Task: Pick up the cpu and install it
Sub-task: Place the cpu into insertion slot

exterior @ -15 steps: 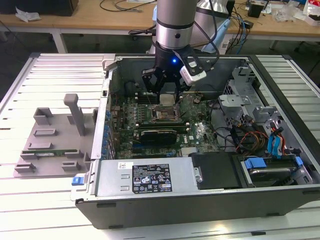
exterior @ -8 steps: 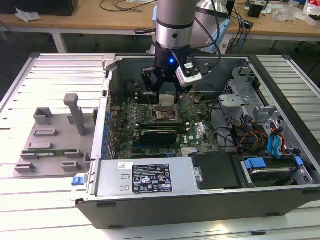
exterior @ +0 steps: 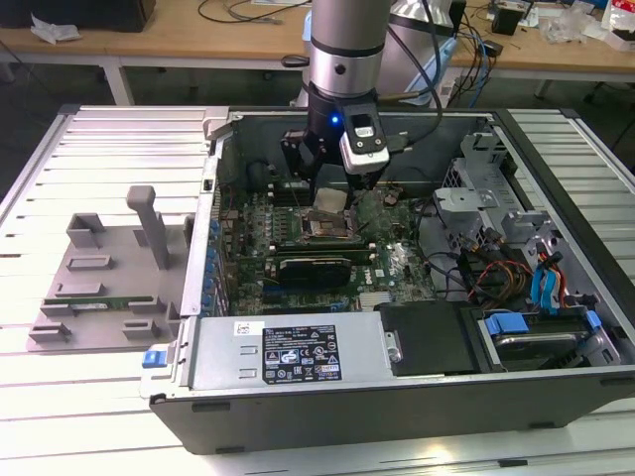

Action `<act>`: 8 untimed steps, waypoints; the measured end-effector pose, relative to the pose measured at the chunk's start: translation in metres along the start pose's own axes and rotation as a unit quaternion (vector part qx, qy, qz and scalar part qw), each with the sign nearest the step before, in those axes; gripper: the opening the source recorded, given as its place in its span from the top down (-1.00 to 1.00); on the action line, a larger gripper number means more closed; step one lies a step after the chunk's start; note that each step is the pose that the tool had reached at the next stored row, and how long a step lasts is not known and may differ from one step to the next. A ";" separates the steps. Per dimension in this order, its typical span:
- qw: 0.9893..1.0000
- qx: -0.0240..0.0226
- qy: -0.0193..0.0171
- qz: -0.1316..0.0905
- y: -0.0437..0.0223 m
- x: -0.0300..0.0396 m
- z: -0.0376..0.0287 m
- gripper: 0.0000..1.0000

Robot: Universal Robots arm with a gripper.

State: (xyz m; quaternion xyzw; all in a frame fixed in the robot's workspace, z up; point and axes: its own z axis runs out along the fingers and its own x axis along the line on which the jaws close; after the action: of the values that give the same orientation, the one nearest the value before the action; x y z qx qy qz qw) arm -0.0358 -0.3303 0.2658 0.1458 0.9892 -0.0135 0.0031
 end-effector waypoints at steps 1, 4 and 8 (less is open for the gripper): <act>1.000 0.001 0.000 0.005 0.0000 0.0000 0.0000 -0.09; 1.000 0.002 0.000 0.021 0.0000 0.0000 0.0000 -0.09; 0.999 0.004 0.000 0.039 0.0000 0.0000 0.0000 -0.09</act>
State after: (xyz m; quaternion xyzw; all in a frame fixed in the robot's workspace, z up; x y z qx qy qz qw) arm -0.0358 -0.3303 0.2657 0.1839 0.9828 -0.0171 0.0031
